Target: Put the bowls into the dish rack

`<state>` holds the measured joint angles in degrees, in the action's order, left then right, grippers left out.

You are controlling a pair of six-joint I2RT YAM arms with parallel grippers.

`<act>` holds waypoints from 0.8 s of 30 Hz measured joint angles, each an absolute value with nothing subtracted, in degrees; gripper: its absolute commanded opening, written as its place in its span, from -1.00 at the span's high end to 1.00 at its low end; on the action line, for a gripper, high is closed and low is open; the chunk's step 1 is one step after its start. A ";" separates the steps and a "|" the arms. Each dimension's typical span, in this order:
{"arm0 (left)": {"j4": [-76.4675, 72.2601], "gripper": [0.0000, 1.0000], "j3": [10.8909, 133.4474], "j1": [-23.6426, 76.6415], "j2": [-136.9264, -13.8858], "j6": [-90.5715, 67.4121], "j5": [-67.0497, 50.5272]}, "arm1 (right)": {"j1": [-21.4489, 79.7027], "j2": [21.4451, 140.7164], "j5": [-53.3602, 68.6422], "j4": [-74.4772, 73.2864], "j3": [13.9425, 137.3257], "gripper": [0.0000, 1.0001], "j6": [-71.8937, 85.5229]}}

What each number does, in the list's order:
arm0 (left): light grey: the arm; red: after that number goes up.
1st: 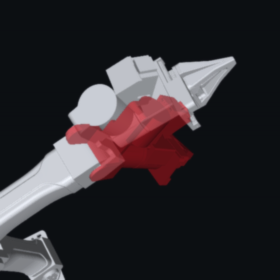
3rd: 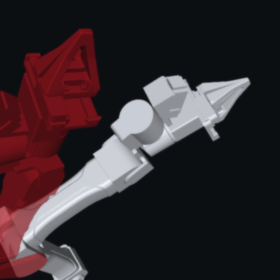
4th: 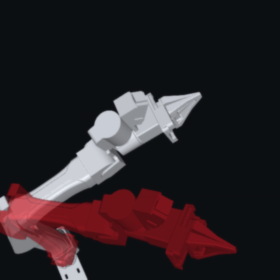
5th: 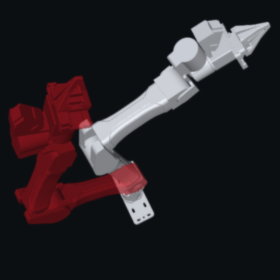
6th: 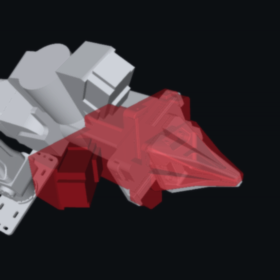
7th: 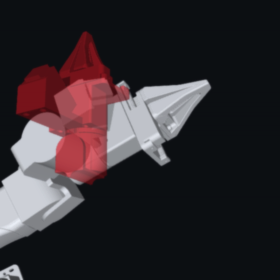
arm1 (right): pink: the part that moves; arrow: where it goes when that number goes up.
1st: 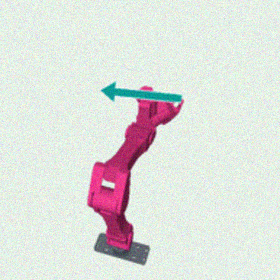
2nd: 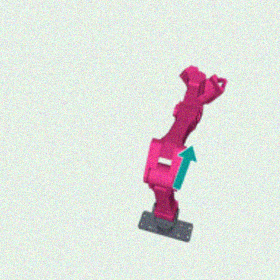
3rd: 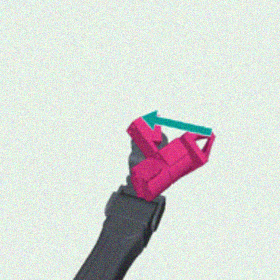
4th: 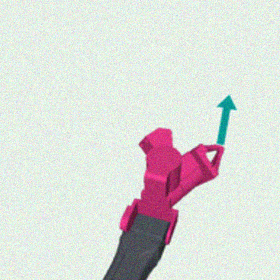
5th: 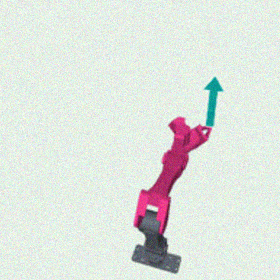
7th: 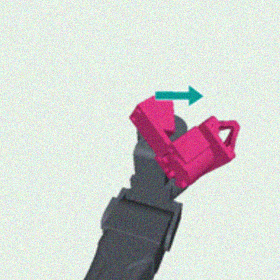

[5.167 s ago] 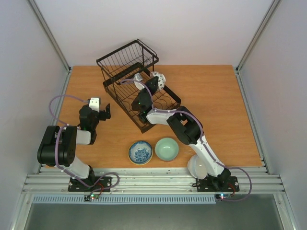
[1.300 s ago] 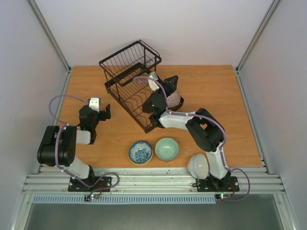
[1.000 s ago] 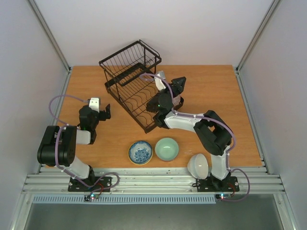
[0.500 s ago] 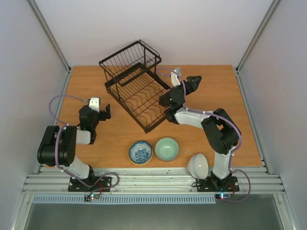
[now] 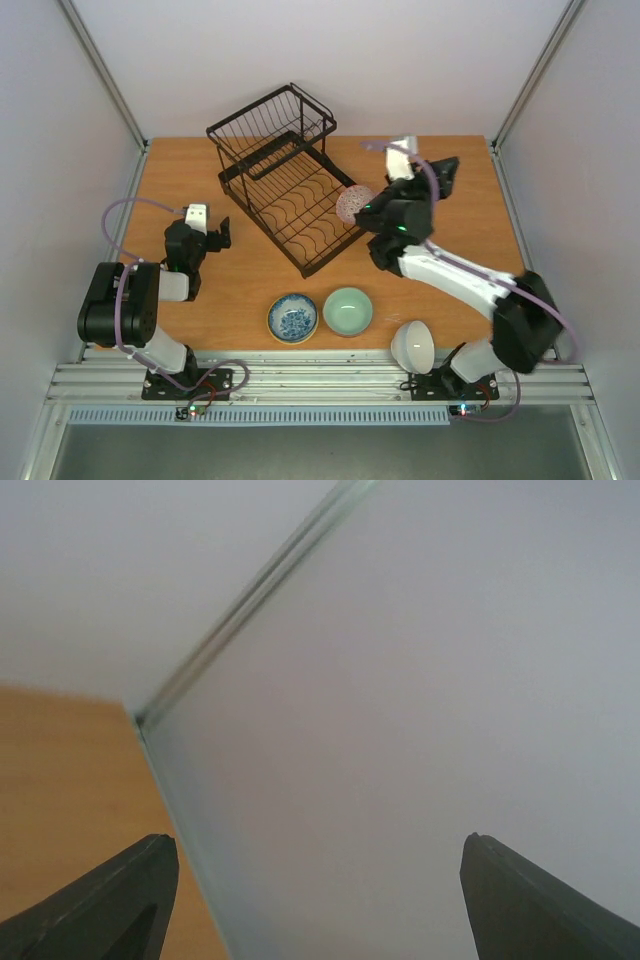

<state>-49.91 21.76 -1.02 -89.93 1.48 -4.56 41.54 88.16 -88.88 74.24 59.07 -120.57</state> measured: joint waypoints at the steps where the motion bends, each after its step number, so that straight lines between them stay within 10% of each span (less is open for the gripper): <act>1: -49.93 -0.99 21.76 -1.02 -89.93 1.48 -4.56 | 42.39 85.12 -88.88 74.35 60.29 -0.59 -120.57; 24: -49.91 -0.99 21.76 -1.02 -89.93 1.48 -4.56 | 27.90 88.88 -88.12 72.44 95.18 -0.61 -120.51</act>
<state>-49.91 21.76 -1.02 -89.93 1.48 -4.56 27.90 88.88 -88.12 72.44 95.18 -120.51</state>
